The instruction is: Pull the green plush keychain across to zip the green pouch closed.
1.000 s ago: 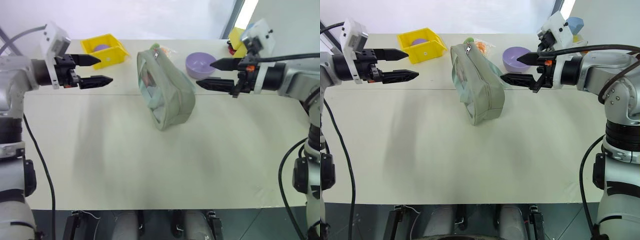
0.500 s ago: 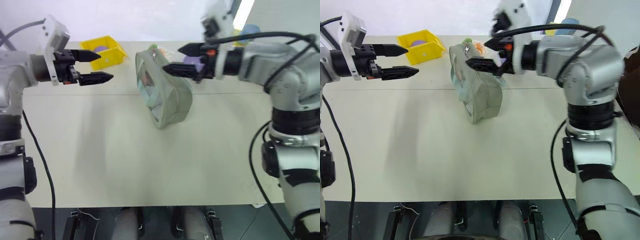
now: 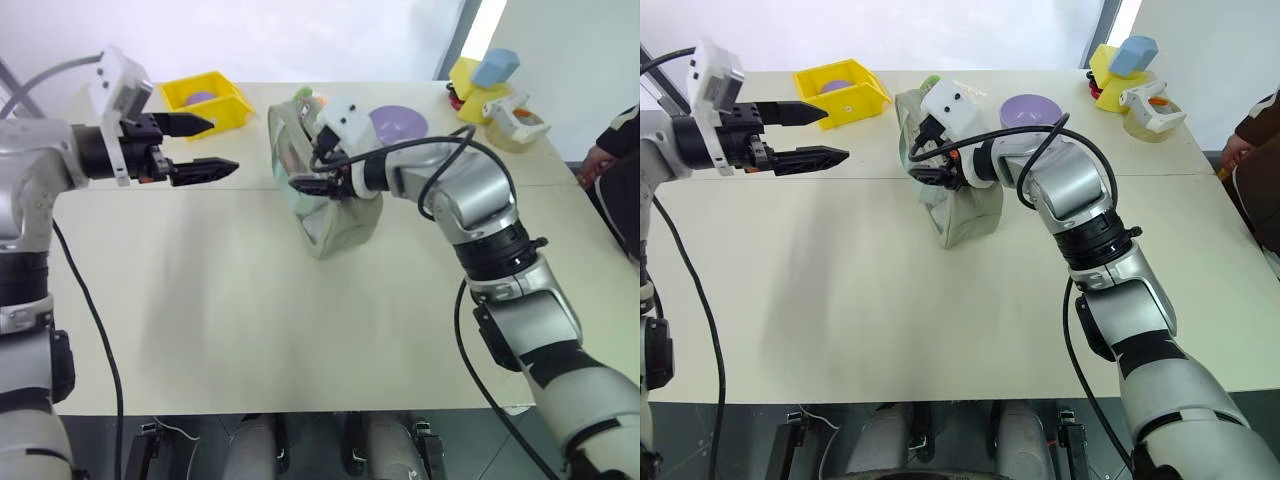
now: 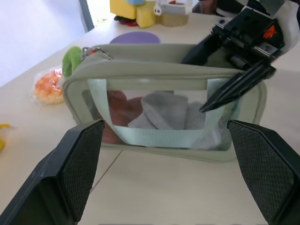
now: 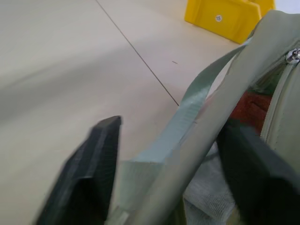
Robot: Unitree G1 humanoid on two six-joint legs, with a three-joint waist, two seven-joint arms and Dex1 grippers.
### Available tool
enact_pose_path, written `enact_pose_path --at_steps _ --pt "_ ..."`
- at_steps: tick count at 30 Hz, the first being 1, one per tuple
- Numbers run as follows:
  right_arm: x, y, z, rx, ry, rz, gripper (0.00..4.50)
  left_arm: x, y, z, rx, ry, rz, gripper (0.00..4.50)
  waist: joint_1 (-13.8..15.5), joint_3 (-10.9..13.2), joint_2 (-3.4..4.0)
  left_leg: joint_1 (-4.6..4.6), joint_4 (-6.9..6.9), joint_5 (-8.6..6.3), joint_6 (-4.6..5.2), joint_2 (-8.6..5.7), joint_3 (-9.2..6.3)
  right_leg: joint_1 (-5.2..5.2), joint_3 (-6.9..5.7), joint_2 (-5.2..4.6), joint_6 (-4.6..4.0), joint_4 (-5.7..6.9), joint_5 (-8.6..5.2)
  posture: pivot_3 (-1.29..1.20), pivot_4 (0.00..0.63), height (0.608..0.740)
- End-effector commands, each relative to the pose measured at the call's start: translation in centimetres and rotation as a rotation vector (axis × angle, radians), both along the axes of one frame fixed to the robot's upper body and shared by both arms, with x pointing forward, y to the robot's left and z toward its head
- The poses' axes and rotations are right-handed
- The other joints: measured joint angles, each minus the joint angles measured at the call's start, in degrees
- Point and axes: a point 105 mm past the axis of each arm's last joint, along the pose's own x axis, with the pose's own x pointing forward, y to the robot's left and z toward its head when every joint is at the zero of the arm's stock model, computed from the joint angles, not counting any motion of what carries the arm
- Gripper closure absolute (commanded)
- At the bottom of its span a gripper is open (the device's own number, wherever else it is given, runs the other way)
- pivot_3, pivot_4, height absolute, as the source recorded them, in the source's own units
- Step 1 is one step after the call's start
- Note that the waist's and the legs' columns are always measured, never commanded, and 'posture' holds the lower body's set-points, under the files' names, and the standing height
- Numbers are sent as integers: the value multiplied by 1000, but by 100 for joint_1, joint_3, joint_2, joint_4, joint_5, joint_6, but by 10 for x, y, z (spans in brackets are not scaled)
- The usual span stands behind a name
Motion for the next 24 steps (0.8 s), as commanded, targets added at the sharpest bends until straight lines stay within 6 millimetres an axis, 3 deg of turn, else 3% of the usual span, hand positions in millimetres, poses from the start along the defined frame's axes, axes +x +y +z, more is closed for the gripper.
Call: enact_pose_path --at_steps 1,3,5,6,7,9,12,18,24 --pt "-2 2 26 -10 -118 51 3516 -7 4 14 -10 -58 14 0 6 0 0 0 9 0 0 2 -1 0 0 0 0 8 0 0 150 739" --pt "-6 4 33 -52 -210 129 4457 -7 5 13 -10 -61 18 0 6 0 0 -1 28 -1 1 3 -1 0 3 0 0 23 0 0 150 739" --pt "-9 3 36 -125 -300 192 4457 -6 6 13 -9 -66 25 0 3 0 0 -2 49 -4 6 4 -1 0 7 0 0 39 0 0 150 739" --pt "-11 0 43 -244 -523 259 4457 -5 8 16 -11 -74 34 0 4 0 0 -2 55 -4 7 5 -1 0 8 -1 0 43 0 0 150 739" --pt "-15 -3 42 -328 -633 338 4457 -4 10 18 -12 -82 44 0 6 0 0 -2 59 -4 7 5 -1 0 9 -1 -1 46 0 0 150 739" --pt "-23 -8 41 -390 -721 459 4457 -3 14 21 -8 -94 59 0 9 0 0 -2 60 -5 8 5 0 -2 10 -1 -1 46 1 0 150 739" --pt "-25 -14 37 -378 -709 521 4457 -4 15 22 -8 -96 56 0 -1 0 0 -3 59 -5 8 6 1 -2 11 -1 -1 44 1 0 150 739" --pt "-22 -27 2 -454 -647 583 4457 -5 9 19 -15 -87 35 0 13 0 0 -2 68 -5 8 7 0 0 10 -1 -2 50 1 0 150 739" --pt "-26 -23 -3 -410 -626 599 4457 -4 7 19 -15 -83 26 0 26 0 0 -2 72 -5 8 7 -2 3 10 -1 -2 53 1 0 150 739"
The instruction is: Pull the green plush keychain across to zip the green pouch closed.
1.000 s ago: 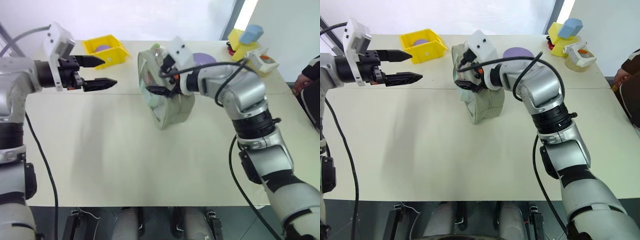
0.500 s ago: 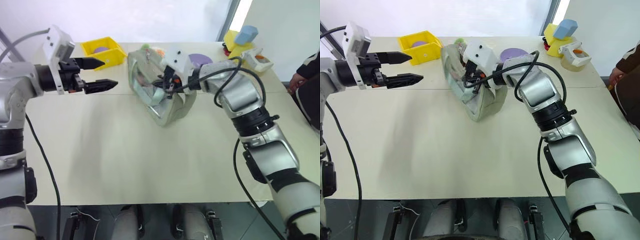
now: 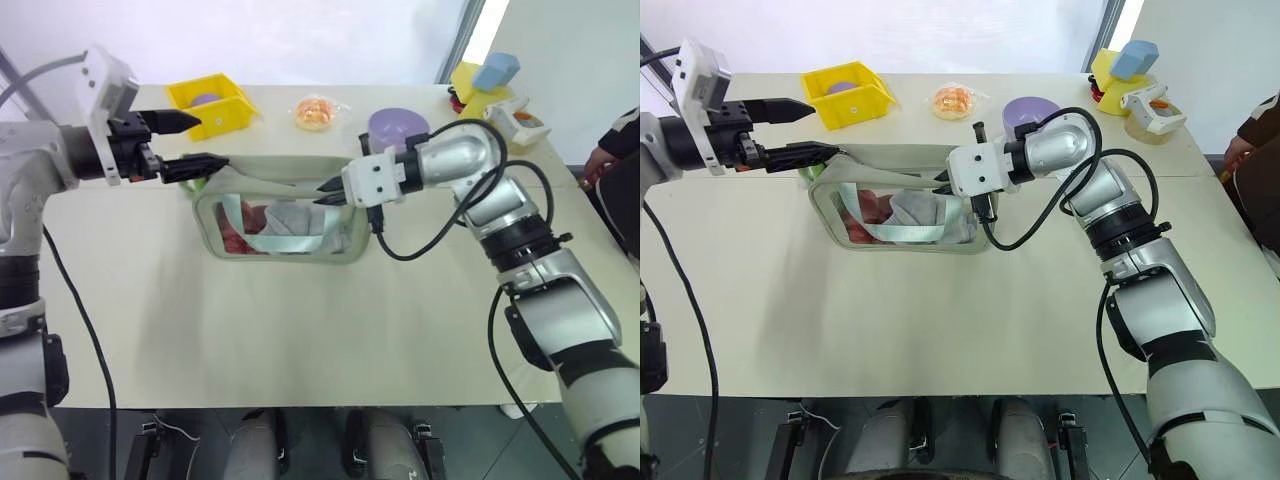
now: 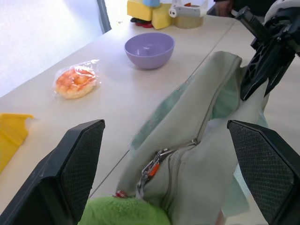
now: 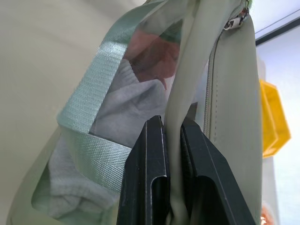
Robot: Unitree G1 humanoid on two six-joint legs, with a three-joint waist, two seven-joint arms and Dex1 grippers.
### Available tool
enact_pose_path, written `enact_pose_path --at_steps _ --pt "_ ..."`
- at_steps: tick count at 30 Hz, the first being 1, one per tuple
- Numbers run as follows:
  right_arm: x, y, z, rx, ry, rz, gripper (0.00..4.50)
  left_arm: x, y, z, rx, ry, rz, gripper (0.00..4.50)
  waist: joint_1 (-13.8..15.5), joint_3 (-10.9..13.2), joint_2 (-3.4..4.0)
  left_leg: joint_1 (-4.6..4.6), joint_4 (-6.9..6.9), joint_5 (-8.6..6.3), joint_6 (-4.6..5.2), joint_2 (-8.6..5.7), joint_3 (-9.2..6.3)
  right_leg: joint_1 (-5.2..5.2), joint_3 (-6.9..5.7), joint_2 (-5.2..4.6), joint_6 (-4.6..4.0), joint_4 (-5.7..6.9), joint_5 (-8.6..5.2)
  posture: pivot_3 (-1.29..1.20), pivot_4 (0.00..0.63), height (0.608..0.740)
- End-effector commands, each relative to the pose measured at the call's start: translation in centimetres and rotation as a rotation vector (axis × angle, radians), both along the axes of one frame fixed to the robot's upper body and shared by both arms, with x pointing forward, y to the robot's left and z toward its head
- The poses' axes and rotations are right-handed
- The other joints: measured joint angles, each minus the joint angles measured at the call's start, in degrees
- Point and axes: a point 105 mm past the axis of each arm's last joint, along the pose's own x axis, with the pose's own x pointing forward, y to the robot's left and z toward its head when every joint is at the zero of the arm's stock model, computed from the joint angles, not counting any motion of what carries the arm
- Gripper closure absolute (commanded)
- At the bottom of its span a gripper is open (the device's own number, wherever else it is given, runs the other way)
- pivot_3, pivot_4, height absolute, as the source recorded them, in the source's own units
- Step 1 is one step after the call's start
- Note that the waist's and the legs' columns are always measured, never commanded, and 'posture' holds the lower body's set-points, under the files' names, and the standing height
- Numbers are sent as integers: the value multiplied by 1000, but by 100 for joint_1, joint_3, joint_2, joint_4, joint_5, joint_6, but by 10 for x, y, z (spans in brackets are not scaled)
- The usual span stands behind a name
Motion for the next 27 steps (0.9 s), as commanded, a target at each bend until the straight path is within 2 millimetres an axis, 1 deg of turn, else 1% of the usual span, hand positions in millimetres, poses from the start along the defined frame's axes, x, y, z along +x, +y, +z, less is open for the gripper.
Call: enact_pose_path --at_steps 1,3,6,8,10,15,17,19,20,21,23,27 --pt "-6 -2 9 25 -55 33 4457 -6 -3 18 -3 -69 -17 0 1 0 0 0 0 0 0 0 0 0 0 0 0 0 0 0 150 739" --pt "-8 -5 5 11 -38 38 4457 -6 -3 18 -2 -67 -18 0 3 0 0 0 0 0 0 0 0 0 0 0 0 0 0 0 150 739" --pt "-15 -4 7 38 11 44 3322 -5 -2 18 -1 -65 -19 0 3 0 0 1 1 0 0 0 -1 2 0 0 0 0 0 0 150 739" --pt "-17 -3 12 53 -2 35 2321 -6 -2 18 -3 -57 -23 0 3 0 0 2 1 0 0 0 -2 3 -1 0 0 0 0 0 150 739" --pt "-20 -8 18 58 -14 21 1380 -7 0 18 -4 -50 -22 0 4 0 0 2 1 0 0 0 -1 3 0 0 0 0 0 0 150 739" --pt "-31 -28 44 88 -11 -39 1380 -11 21 22 -9 -42 42 0 5 0 0 2 0 0 0 0 -2 3 -1 0 0 0 0 0 150 739" --pt "-33 -42 48 90 13 -96 1380 -10 43 21 11 -34 112 0 -9 0 0 3 0 0 0 0 -1 3 -1 0 0 0 0 0 150 739" --pt "-32 -53 43 97 60 -153 1380 -10 65 19 21 -15 180 0 -1 -1 0 8 -2 0 0 0 0 4 0 1 0 1 0 0 150 739" --pt "-31 -55 40 103 79 -172 1380 -10 71 17 25 -5 195 0 1 -1 -2 8 -2 0 0 0 1 4 -1 1 0 2 0 0 150 739" --pt "-30 -57 32 102 103 -186 1380 -10 76 14 25 6 206 0 4 -2 -3 9 -1 0 0 0 2 5 0 1 0 1 0 0 150 739" --pt "-29 -55 20 111 157 -202 1380 -9 83 10 25 24 219 0 13 -2 -3 10 0 0 1 0 2 8 0 1 0 1 0 0 150 739" --pt "-29 -49 8 125 219 -213 1380 -5 93 -2 29 49 246 0 17 -2 -3 9 0 0 1 -1 3 6 -1 0 0 1 0 0 150 739"
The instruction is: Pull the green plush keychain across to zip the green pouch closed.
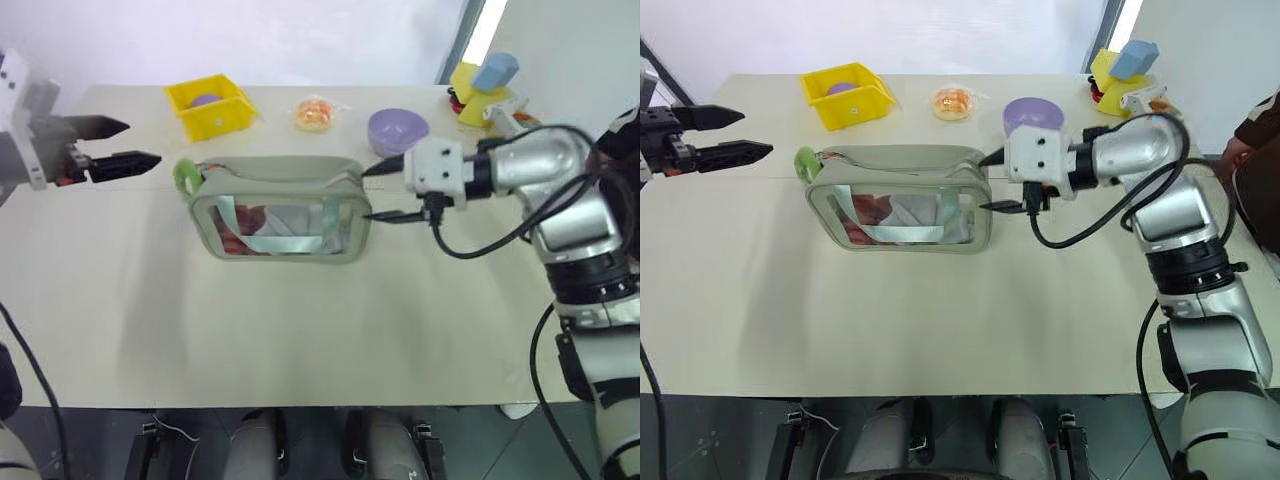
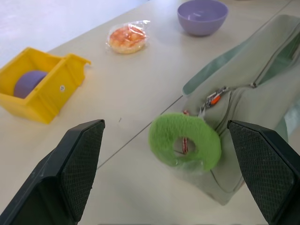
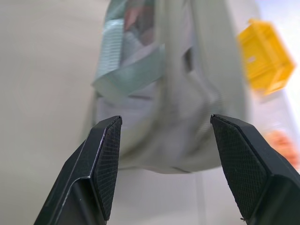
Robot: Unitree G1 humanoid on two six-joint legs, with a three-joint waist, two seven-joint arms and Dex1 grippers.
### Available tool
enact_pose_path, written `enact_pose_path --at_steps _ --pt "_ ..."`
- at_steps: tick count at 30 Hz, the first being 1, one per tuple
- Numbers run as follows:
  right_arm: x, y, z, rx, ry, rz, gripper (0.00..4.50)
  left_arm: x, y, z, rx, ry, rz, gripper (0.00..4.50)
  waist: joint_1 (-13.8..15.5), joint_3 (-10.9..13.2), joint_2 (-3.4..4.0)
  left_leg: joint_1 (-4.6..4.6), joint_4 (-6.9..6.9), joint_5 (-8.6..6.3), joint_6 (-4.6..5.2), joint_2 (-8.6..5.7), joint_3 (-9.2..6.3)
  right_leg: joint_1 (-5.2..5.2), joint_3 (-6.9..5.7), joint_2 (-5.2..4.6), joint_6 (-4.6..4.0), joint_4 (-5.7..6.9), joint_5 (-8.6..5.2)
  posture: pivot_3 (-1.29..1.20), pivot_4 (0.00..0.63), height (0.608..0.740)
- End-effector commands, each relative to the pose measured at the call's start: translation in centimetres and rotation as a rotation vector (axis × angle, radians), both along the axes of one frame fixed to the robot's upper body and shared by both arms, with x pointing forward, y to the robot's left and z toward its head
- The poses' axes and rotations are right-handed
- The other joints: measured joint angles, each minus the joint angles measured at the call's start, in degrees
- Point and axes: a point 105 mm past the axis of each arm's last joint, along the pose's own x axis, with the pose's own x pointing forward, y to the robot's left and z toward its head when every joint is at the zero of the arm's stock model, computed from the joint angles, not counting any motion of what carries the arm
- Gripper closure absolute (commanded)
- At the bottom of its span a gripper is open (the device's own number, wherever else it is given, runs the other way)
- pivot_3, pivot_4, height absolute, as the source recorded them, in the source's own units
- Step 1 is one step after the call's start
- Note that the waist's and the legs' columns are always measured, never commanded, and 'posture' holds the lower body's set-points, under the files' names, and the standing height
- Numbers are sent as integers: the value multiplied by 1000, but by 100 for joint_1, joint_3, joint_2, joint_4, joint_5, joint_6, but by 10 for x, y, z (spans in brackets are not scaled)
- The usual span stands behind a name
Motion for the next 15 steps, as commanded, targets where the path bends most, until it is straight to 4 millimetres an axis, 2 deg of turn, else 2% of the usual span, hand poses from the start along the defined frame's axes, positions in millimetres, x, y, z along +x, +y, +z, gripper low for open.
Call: enact_pose_path --at_steps 1,2,3,4,7,9,15 --pt "-4 6 10 24 -38 13 1380 -3 9 5 16 -31 22 0 0 0 0 -1 0 0 0 0 0 0 0 0 0 0 0 0 150 739" --pt "-4 7 7 26 -25 15 1380 -3 9 -1 16 -15 17 0 -1 -1 -1 -1 1 0 0 0 0 0 0 0 0 0 0 0 150 739" --pt "-3 9 5 30 -18 18 1762 -3 8 -6 15 0 13 0 -2 -1 -1 -1 0 0 0 0 0 0 0 0 0 -1 0 0 150 739" --pt "-3 10 4 39 -7 23 1908 -2 8 -13 27 14 16 0 -4 -1 -1 0 0 0 0 0 0 1 0 0 0 -1 0 0 150 739" --pt "-4 12 4 49 2 35 3292 3 6 -28 70 31 24 0 -4 -1 -1 1 0 0 0 0 -1 0 0 0 0 2 0 0 150 739" --pt "-4 14 3 46 1 45 4368 10 1 -42 93 34 21 0 -2 -1 -1 0 1 0 0 0 0 1 0 0 0 1 0 0 150 739" --pt "-3 14 0 38 3 46 4443 36 -5 -48 14 0 69 0 3 -3 -5 0 4 0 0 0 -1 2 -1 0 0 2 0 0 150 739"
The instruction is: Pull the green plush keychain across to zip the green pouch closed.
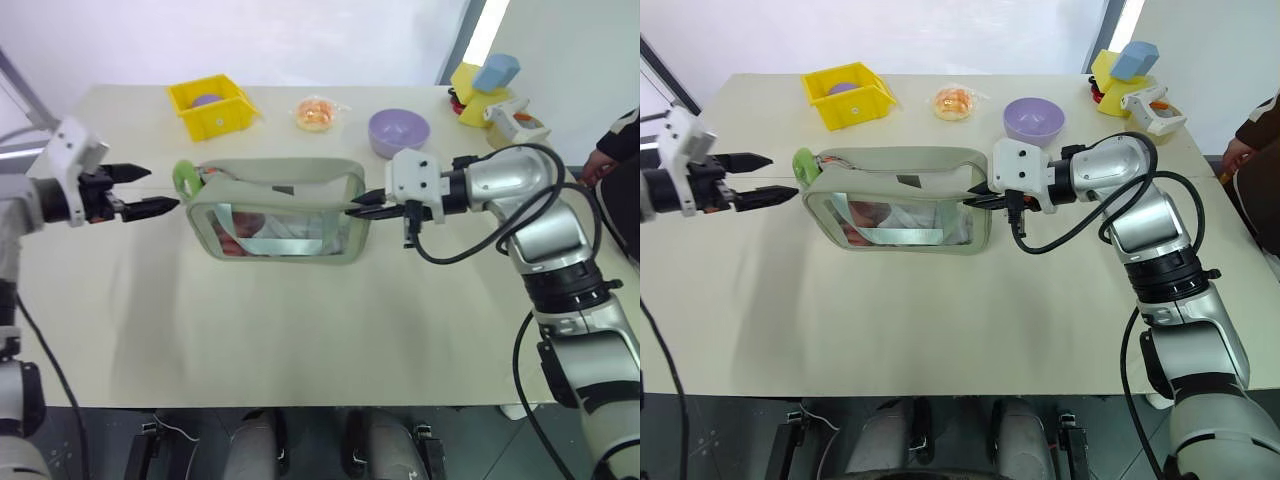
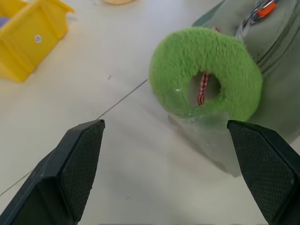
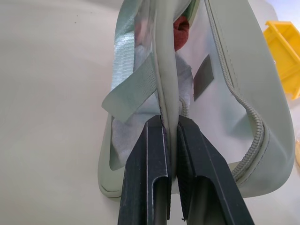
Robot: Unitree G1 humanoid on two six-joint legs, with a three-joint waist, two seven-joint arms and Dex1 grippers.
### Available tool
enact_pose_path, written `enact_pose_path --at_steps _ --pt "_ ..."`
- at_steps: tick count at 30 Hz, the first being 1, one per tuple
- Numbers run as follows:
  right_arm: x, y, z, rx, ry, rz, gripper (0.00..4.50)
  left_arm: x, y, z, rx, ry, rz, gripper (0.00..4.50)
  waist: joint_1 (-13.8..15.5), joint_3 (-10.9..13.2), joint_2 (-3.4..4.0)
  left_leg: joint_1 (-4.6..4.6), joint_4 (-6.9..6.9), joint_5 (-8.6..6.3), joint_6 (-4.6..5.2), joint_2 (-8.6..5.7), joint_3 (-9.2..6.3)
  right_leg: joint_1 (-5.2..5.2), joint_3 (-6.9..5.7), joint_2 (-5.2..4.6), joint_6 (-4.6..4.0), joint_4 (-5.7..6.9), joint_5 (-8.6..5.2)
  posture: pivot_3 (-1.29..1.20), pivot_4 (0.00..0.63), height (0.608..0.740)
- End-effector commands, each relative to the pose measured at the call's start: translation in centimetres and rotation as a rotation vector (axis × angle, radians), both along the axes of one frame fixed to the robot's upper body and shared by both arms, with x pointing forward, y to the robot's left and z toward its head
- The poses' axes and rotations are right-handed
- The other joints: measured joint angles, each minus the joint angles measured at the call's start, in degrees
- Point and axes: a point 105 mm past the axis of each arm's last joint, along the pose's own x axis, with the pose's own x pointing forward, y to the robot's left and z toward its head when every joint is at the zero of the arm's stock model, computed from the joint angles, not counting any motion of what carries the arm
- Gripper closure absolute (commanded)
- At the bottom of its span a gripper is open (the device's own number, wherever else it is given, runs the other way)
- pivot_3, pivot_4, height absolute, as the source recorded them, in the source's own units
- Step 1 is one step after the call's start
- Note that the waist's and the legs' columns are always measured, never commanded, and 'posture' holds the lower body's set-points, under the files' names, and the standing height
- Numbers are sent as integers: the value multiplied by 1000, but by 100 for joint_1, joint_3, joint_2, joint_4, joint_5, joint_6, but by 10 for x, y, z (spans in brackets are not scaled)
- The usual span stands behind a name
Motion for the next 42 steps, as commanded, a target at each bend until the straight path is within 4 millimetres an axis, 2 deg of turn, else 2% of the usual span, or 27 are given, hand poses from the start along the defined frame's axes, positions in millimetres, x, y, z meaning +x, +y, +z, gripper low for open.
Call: enact_pose_path --at_steps 1,7,8,10,14,16,19,21,23,25,30,32,34,36,38,42 --pt "-2 4 4 4 -27 24 4443 10 3 15 -15 -68 37 0 -12 -1 -2 0 0 0 0 0 0 0 0 0 0 0 0 0 150 739" --pt "0 3 1 -2 -30 22 4443 11 -8 18 -72 -65 -27 0 -37 -1 -2 1 -2 0 0 0 1 -1 0 0 0 1 0 0 150 739" --pt "0 4 2 -1 -32 21 4484 10 -8 20 -83 -66 -32 259 -33 -1 -2 1 -2 0 0 0 0 -1 0 1 0 1 0 0 150 739" --pt "1 4 2 0 -36 20 4500 7 -9 25 -104 -71 -50 865 -31 -1 -2 1 -1 0 0 0 0 0 0 0 0 1 0 0 150 739" --pt "2 4 3 5 -45 15 4500 4 -8 37 -99 -95 -54 2958 -34 -1 -2 1 -1 0 0 0 -1 0 0 0 0 1 0 0 150 739" --pt "4 3 4 9 -48 10 4500 3 -8 51 -132 -106 -56 3949 -27 -2 -3 1 0 0 0 0 -1 0 0 0 0 2 0 0 150 739" --pt "5 3 5 12 -52 5 4500 -4 -18 72 -162 -123 -132 3949 -29 -2 -3 0 0 0 0 0 -1 0 0 0 0 1 0 0 150 739" --pt "8 4 6 14 -58 0 4500 -11 -31 89 -192 -139 -210 3949 -29 -2 -3 1 0 0 0 0 -1 0 0 0 0 1 0 0 150 739" --pt "10 4 8 21 -69 -6 4500 -19 -47 97 -199 -131 -292 3949 -25 -2 -3 1 0 0 0 0 -1 1 0 0 0 2 0 0 150 739" --pt "13 5 11 29 -75 -12 4500 -23 -65 90 -141 -110 -361 3949 -34 -2 -3 1 1 0 0 0 -1 2 0 0 0 2 0 0 150 739" --pt "15 7 13 37 -86 -13 4500 -20 -89 63 6 -87 -411 3949 -37 -3 -2 7 1 0 -1 0 -3 5 1 0 0 5 0 0 150 739" --pt "14 9 13 41 -86 -12 4500 -16 -94 55 61 -95 -411 3949 -36 -3 -2 7 1 0 -1 0 -3 5 1 0 0 5 0 0 150 739" --pt "14 9 12 41 -86 -12 4500 -9 -94 59 62 -136 -379 3949 -39 -3 -2 6 1 0 -1 0 -3 5 1 1 0 4 0 0 150 739" --pt "14 9 12 42 -87 -13 4500 -3 -93 67 32 -163 -351 3449 -38 -3 -2 7 1 0 -1 0 -3 5 1 1 0 4 0 0 150 739" --pt "14 9 12 42 -87 -15 4500 -3 -92 73 26 -175 -352 2743 -43 -3 -2 7 1 0 -1 0 -2 5 1 1 0 4 0 0 150 739" --pt "15 8 10 37 -88 -16 4500 -5 -85 85 70 -222 -315 707 -41 -3 -2 6 0 0 -1 0 -2 5 1 1 0 4 0 0 150 739"
